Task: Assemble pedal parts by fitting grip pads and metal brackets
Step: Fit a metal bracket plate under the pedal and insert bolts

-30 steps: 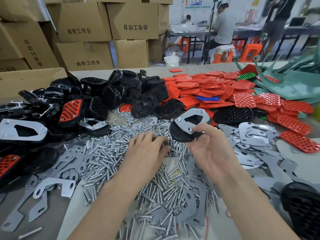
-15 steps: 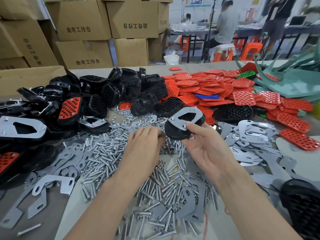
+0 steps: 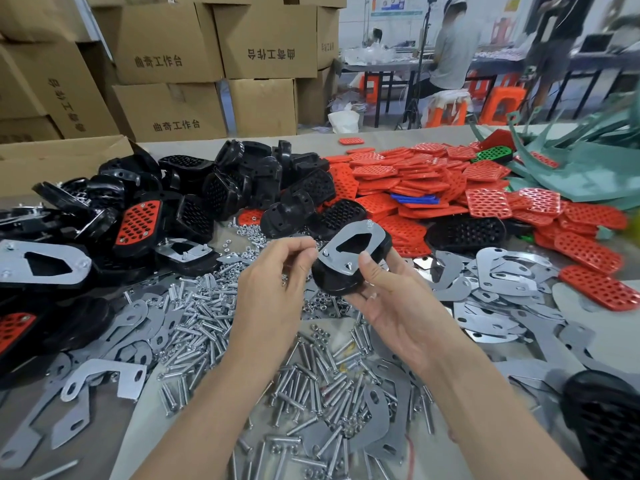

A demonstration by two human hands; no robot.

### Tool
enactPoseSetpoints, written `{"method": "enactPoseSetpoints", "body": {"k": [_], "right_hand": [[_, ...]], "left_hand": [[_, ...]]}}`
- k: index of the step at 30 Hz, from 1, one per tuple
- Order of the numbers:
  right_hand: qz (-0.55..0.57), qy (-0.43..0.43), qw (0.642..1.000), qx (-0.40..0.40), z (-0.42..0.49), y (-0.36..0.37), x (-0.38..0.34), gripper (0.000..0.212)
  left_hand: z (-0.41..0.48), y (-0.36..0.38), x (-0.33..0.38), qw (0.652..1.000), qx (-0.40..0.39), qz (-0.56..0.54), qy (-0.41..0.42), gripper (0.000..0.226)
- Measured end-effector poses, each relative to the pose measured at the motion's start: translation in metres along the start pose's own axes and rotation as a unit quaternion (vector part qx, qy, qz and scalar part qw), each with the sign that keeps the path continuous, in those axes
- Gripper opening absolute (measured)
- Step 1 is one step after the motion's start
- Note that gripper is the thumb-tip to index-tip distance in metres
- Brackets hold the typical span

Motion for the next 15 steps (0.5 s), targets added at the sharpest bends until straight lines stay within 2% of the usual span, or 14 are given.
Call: {"method": "enactPoseSetpoints", "body": {"k": [10,15], "right_hand": [[-0.037,-0.002,0.999,-0.028,-0.0013,0.0062,0.0039,0.036],[-0.034,-0.011,0.999,-0.03,-0.0026,0.0083,0.0022,0.04]], "left_hand": [[0.0003,0.0033,0.003,0.999,-0.011,0.029,0.022,0.009],[0.0001,0.0021,-0.0015,1.0,0.007,-0.017,-0.011,0.005]]}}
Point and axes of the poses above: each hand's wrist, its own z-axis towards the middle knuckle, its own y-axis out of the palm, x = y × z, the point moved 7 cm from there along z, towards the middle knuckle, and after that the axes turned 10 degrees about -z, right-handed, at the moved point
